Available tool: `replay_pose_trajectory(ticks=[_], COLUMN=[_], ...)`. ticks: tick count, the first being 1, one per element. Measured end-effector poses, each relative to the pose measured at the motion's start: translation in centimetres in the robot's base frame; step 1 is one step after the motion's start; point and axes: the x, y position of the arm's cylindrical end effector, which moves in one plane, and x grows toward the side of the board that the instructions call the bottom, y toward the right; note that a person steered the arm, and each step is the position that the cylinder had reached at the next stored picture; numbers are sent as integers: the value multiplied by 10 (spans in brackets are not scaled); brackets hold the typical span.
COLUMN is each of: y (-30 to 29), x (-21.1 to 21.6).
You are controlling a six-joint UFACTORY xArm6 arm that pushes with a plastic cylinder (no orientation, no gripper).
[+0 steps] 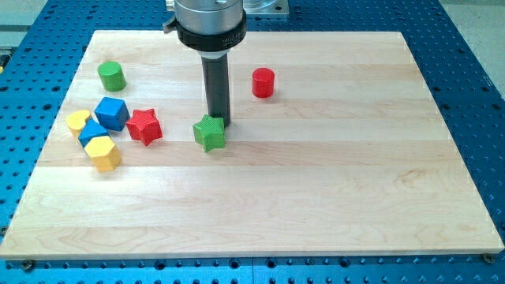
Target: Push the red star into the green star
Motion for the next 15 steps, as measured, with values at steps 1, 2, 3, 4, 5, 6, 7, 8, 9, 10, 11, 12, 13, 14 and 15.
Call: replay_pose_trajectory(ticks=[1, 2, 3, 4, 5, 6, 7, 8, 9, 10, 11, 12, 13, 14, 15], y=[57, 56, -6, 26, 62, 41, -39, -40, -19, -49, -81, -157, -156, -99, -76], x=[11, 88, 78, 1, -11, 36, 9, -32, -12, 23, 53, 40, 0, -29, -31])
